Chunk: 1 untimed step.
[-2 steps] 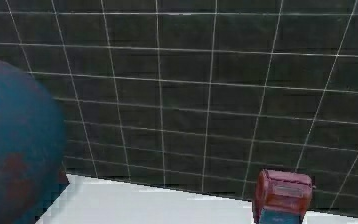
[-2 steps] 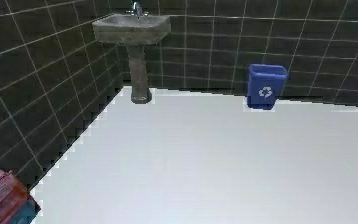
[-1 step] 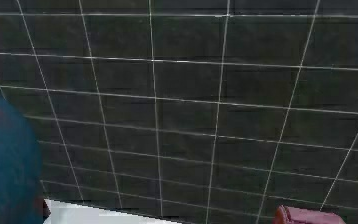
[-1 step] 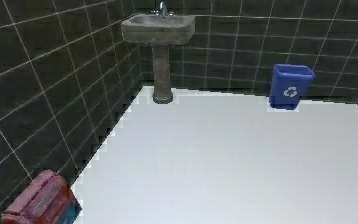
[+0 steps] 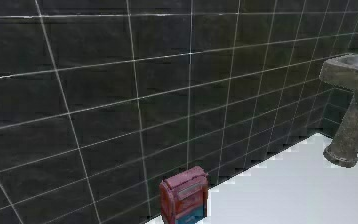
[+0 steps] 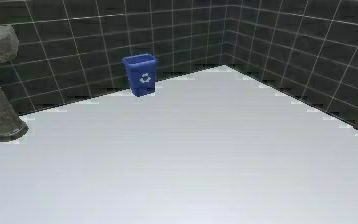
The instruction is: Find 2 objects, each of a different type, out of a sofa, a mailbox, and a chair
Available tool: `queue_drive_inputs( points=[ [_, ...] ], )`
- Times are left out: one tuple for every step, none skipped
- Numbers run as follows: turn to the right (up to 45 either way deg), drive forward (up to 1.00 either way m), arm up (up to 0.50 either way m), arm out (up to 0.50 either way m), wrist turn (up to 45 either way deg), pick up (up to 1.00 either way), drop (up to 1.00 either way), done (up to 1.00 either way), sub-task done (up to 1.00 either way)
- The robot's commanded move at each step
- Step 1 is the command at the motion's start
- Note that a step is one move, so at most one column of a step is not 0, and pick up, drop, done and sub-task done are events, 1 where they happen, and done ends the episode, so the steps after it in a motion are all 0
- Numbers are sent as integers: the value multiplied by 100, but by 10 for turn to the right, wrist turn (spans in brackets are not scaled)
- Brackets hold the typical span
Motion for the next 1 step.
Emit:
queue_drive_inputs(
  points=[
    [0,0,0,0,0,0,0,0,100]
  ],
)
